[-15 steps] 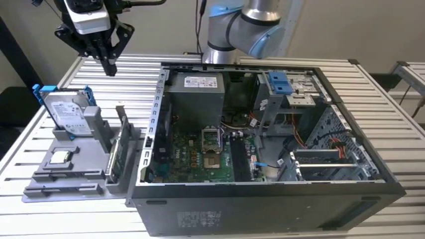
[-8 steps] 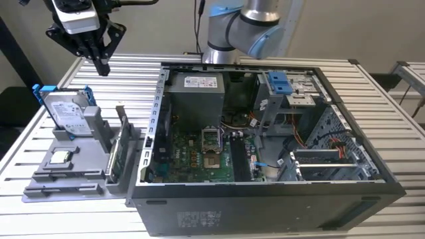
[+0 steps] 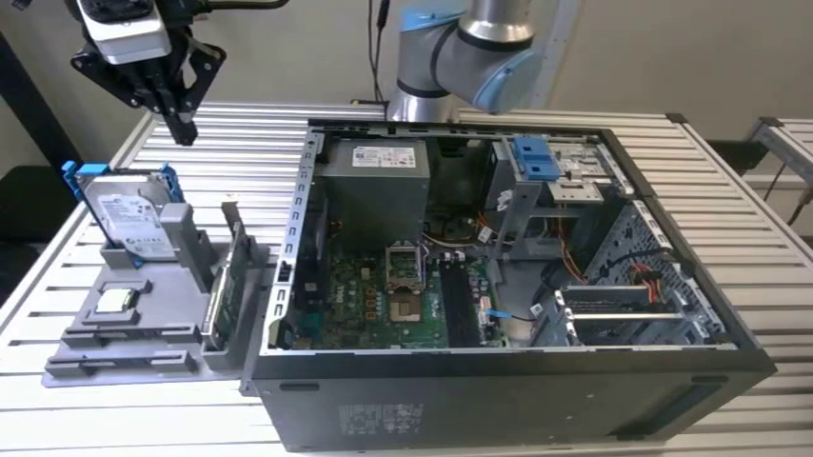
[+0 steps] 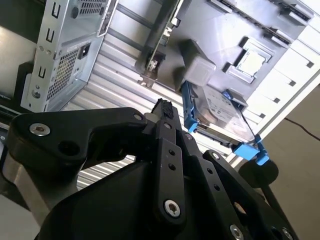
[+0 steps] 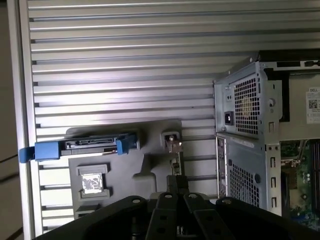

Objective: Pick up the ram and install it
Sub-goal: 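Reach for the ram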

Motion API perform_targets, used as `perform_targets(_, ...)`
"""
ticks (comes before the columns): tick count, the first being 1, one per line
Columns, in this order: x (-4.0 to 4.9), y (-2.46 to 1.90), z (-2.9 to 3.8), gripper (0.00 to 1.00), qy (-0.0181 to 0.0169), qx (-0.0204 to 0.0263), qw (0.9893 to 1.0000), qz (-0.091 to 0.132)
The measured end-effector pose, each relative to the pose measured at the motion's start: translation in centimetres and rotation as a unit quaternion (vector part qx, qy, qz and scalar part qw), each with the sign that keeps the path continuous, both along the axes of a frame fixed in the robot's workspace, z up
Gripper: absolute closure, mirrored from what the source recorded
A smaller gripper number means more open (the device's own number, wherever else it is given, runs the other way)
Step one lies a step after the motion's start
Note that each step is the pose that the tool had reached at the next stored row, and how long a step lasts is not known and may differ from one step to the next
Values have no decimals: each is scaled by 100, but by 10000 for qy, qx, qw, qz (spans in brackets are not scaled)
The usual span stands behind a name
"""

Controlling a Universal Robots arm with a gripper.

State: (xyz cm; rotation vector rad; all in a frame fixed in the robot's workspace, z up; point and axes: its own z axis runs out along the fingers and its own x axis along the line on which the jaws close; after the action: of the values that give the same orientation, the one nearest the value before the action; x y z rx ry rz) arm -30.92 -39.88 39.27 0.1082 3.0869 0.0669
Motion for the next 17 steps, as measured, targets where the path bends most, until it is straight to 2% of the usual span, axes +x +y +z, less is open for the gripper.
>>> perform_targets(17,-255,0,-1,89,-14,-1,10000,0)
